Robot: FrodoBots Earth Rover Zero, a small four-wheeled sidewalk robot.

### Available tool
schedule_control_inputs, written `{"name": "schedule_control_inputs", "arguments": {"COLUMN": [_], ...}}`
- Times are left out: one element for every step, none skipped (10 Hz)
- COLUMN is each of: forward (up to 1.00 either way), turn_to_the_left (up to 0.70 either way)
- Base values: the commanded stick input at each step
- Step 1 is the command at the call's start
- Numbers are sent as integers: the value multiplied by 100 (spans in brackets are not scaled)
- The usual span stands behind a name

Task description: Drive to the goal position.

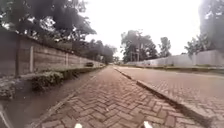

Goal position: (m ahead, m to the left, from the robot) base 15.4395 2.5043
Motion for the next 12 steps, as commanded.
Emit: {"name": "schedule_control_inputs", "arguments": {"forward": [70,70,70,70,70,70,70,70,70,70,70,70], "turn_to_the_left": [9,13,14,14,7,1,0,0,0,0,0,0]}}
